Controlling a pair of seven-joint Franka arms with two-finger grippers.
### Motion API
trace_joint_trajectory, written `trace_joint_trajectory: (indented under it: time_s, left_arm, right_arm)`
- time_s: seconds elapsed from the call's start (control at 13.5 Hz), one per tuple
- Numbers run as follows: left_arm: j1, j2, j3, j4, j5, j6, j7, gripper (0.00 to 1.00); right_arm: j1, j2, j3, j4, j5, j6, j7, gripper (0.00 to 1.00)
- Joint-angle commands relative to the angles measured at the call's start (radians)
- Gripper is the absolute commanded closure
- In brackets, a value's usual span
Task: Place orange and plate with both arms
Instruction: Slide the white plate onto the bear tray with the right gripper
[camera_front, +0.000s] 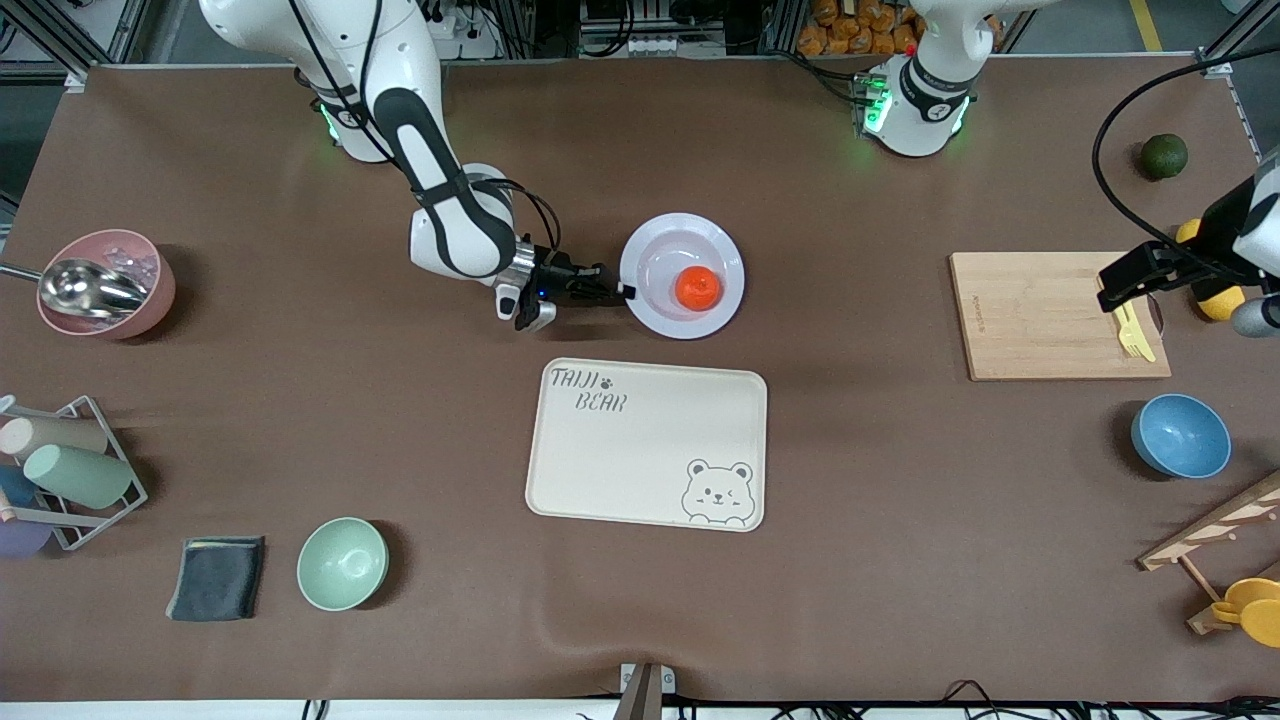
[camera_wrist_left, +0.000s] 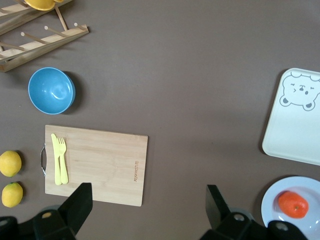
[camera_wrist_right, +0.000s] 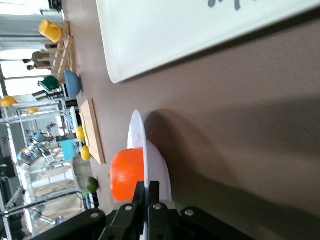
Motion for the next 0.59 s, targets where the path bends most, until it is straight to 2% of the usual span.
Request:
trace_joint_trajectory:
  time_s: [0.0,0.15,0.22,0.52]
  left_arm:
    - [-0.039,-0.048,0.03,-0.05,-0.026,0.004,0.018,0.0]
    - [-0.079,-0.053,0.08,-0.059,-0.026,0.005,0.021,0.0]
    - [-0.102,-0.054,0.109,-0.066,-0.026,0.007,0.021,0.0]
    - [-0.105,-0.053,0.108,-0.063,-0.026,0.007,0.019,0.0]
  right_arm:
    - [-0.009,-0.012,0.003,0.002,0.081,-0.011,-0.004,1.0]
    - [-0.001,-0.031,0.004,0.004,0.178,-0.022,0.035,1.0]
    - [-0.002,-0.054,0.003,0.002,0.195,-0.026,0.066,1.0]
    - [-0.01,-0.075,0.002,0.034,0.196,-0.028,0.135,1.0]
